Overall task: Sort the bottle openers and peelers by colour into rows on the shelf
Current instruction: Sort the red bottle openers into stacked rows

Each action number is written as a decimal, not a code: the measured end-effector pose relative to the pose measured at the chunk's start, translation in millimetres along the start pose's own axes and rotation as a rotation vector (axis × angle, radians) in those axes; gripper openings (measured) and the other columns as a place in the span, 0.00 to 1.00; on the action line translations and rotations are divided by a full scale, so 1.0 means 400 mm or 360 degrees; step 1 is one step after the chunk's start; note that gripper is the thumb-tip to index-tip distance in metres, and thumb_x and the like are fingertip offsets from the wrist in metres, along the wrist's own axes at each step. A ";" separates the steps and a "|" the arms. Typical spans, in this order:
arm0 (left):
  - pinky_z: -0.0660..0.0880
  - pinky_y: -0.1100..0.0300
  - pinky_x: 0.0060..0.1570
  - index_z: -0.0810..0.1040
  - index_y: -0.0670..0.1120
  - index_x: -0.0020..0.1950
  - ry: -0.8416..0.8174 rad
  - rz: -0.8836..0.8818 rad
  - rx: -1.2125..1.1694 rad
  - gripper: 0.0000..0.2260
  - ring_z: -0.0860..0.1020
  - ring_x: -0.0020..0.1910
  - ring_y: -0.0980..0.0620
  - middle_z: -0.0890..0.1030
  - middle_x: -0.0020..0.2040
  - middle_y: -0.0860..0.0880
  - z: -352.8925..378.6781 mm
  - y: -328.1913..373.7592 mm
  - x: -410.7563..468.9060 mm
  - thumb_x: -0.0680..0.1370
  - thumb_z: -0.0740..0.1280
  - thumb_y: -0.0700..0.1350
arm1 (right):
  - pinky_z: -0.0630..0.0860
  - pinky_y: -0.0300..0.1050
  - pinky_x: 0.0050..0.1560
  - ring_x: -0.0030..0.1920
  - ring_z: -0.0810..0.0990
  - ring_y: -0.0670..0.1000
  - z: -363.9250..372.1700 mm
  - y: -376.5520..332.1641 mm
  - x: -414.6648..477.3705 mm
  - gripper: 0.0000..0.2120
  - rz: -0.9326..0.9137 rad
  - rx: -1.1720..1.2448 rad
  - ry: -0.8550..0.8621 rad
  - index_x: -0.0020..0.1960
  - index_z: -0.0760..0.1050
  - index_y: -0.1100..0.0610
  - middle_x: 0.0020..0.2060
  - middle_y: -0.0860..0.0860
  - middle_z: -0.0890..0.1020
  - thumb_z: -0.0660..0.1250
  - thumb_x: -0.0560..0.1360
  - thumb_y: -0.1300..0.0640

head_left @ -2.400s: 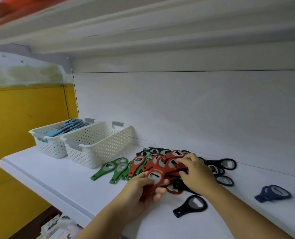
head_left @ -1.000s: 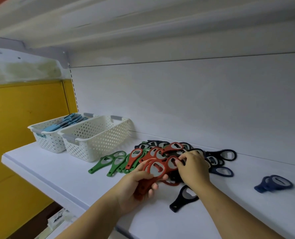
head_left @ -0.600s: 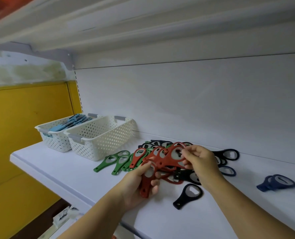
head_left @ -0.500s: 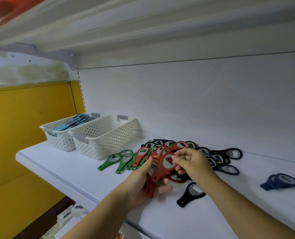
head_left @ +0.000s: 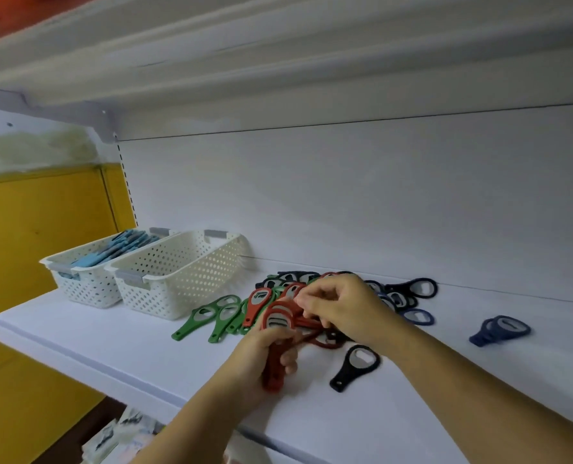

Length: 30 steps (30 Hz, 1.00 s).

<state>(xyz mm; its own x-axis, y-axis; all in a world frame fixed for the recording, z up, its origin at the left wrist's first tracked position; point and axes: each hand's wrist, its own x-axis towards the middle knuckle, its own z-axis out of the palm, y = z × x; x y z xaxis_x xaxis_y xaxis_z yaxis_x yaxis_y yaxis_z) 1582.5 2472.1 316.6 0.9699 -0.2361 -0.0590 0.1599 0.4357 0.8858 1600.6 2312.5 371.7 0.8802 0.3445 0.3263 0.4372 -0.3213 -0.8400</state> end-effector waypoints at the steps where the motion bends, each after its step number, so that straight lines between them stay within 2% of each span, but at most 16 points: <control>1: 0.66 0.60 0.26 0.70 0.40 0.44 0.0004 -0.0003 -0.0027 0.09 0.66 0.24 0.53 0.73 0.35 0.43 0.008 0.002 -0.002 0.65 0.64 0.35 | 0.73 0.35 0.34 0.28 0.75 0.43 -0.012 -0.011 -0.016 0.06 0.0027 -0.0045 -0.0044 0.38 0.82 0.50 0.30 0.45 0.82 0.70 0.74 0.54; 3: 0.68 0.58 0.29 0.69 0.41 0.40 -0.0049 -0.0003 -0.0050 0.03 0.67 0.26 0.51 0.71 0.34 0.44 0.042 0.010 -0.003 0.68 0.59 0.35 | 0.73 0.36 0.33 0.28 0.75 0.40 -0.026 -0.009 -0.061 0.10 0.0103 -0.0281 -0.0135 0.34 0.80 0.50 0.27 0.42 0.80 0.70 0.74 0.52; 5: 0.71 0.59 0.28 0.69 0.41 0.43 -0.0112 -0.0009 -0.0031 0.05 0.69 0.29 0.50 0.71 0.35 0.44 0.090 0.010 0.004 0.70 0.56 0.35 | 0.69 0.39 0.32 0.27 0.72 0.41 -0.035 0.016 -0.120 0.12 0.0209 -0.0470 -0.0187 0.33 0.80 0.51 0.25 0.44 0.78 0.70 0.72 0.48; 7: 0.72 0.57 0.31 0.69 0.41 0.46 -0.0152 0.0016 0.0018 0.06 0.72 0.34 0.48 0.72 0.37 0.43 0.148 -0.007 0.016 0.70 0.57 0.35 | 0.67 0.42 0.34 0.30 0.70 0.45 -0.062 0.033 -0.172 0.10 0.0297 -0.0407 -0.0201 0.38 0.83 0.50 0.30 0.48 0.79 0.70 0.71 0.45; 9: 0.71 0.53 0.37 0.73 0.40 0.47 -0.0166 0.0067 0.0165 0.06 0.75 0.38 0.44 0.76 0.38 0.42 0.211 -0.041 0.024 0.71 0.61 0.36 | 0.66 0.39 0.34 0.30 0.69 0.43 -0.103 0.041 -0.217 0.06 0.0390 -0.0357 -0.0104 0.38 0.83 0.46 0.30 0.46 0.76 0.71 0.70 0.45; 11: 0.71 0.53 0.36 0.76 0.44 0.46 -0.0174 0.0112 0.0311 0.04 0.78 0.41 0.44 0.80 0.40 0.43 0.278 -0.081 0.023 0.74 0.63 0.37 | 0.67 0.38 0.33 0.29 0.68 0.43 -0.134 0.041 -0.262 0.07 0.0495 -0.0401 0.0025 0.38 0.82 0.48 0.28 0.46 0.72 0.73 0.68 0.45; 13: 0.71 0.56 0.32 0.77 0.48 0.49 -0.0220 0.0120 0.0371 0.06 0.79 0.43 0.45 0.81 0.43 0.44 0.347 -0.118 0.015 0.76 0.64 0.38 | 0.70 0.43 0.36 0.31 0.72 0.47 -0.161 0.048 -0.308 0.13 0.0600 -0.0395 0.0137 0.38 0.80 0.57 0.29 0.51 0.75 0.74 0.65 0.47; 15: 0.71 0.56 0.30 0.75 0.50 0.55 -0.0304 0.0111 0.0349 0.09 0.78 0.43 0.45 0.79 0.46 0.43 0.410 -0.152 0.003 0.76 0.64 0.39 | 0.75 0.44 0.43 0.34 0.79 0.49 -0.196 0.055 -0.355 0.09 0.0645 -0.0271 0.0275 0.35 0.79 0.58 0.31 0.52 0.81 0.74 0.67 0.53; 18: 0.68 0.56 0.28 0.72 0.56 0.54 -0.0570 0.0099 0.0398 0.11 0.75 0.40 0.46 0.76 0.45 0.42 0.487 -0.199 -0.018 0.75 0.64 0.43 | 0.75 0.36 0.41 0.34 0.81 0.46 -0.252 0.046 -0.426 0.05 0.0647 -0.0143 0.0429 0.37 0.79 0.57 0.29 0.50 0.82 0.71 0.71 0.61; 20: 0.68 0.57 0.28 0.70 0.57 0.55 -0.0729 0.0084 0.0450 0.14 0.75 0.39 0.48 0.76 0.46 0.44 0.524 -0.217 -0.040 0.72 0.65 0.45 | 0.76 0.35 0.39 0.33 0.81 0.46 -0.283 0.043 -0.469 0.05 0.0643 -0.0147 0.0494 0.36 0.79 0.57 0.29 0.51 0.82 0.71 0.71 0.63; 22: 0.74 0.58 0.35 0.67 0.57 0.62 -0.0909 0.0122 0.0499 0.20 0.77 0.44 0.51 0.76 0.50 0.47 0.548 -0.220 -0.051 0.75 0.67 0.41 | 0.77 0.39 0.38 0.33 0.80 0.48 -0.312 0.047 -0.508 0.07 0.0615 -0.0149 0.0562 0.35 0.79 0.57 0.29 0.53 0.80 0.72 0.70 0.66; 25: 0.75 0.61 0.57 0.64 0.62 0.70 -0.1131 0.0222 0.0639 0.29 0.77 0.58 0.57 0.77 0.59 0.53 0.567 -0.210 -0.043 0.76 0.68 0.38 | 0.78 0.44 0.40 0.35 0.80 0.50 -0.354 0.059 -0.562 0.05 0.0656 -0.0193 0.0605 0.38 0.79 0.59 0.32 0.55 0.80 0.71 0.71 0.66; 27: 0.74 0.60 0.61 0.67 0.61 0.69 -0.1243 0.0238 0.0721 0.29 0.76 0.61 0.58 0.76 0.64 0.54 0.579 -0.203 -0.038 0.76 0.67 0.34 | 0.77 0.43 0.42 0.36 0.80 0.48 -0.370 0.066 -0.587 0.04 0.0730 -0.0284 0.0584 0.39 0.78 0.58 0.33 0.53 0.81 0.71 0.72 0.63; 30: 0.76 0.59 0.59 0.72 0.60 0.64 -0.1363 0.0259 0.0914 0.30 0.76 0.61 0.60 0.75 0.63 0.55 0.588 -0.215 -0.031 0.73 0.66 0.28 | 0.76 0.45 0.43 0.37 0.78 0.47 -0.376 0.078 -0.609 0.03 0.0851 -0.0446 0.0488 0.42 0.77 0.55 0.35 0.51 0.79 0.71 0.72 0.59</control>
<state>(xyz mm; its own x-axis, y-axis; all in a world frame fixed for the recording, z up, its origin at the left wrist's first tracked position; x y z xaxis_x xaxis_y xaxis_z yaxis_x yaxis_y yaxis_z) 1513.5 2233.2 349.4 0.4813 -0.8464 0.2282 -0.2897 0.0921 0.9527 1427.6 2085.9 331.1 0.9832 -0.1781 0.0404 -0.0779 -0.6090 -0.7893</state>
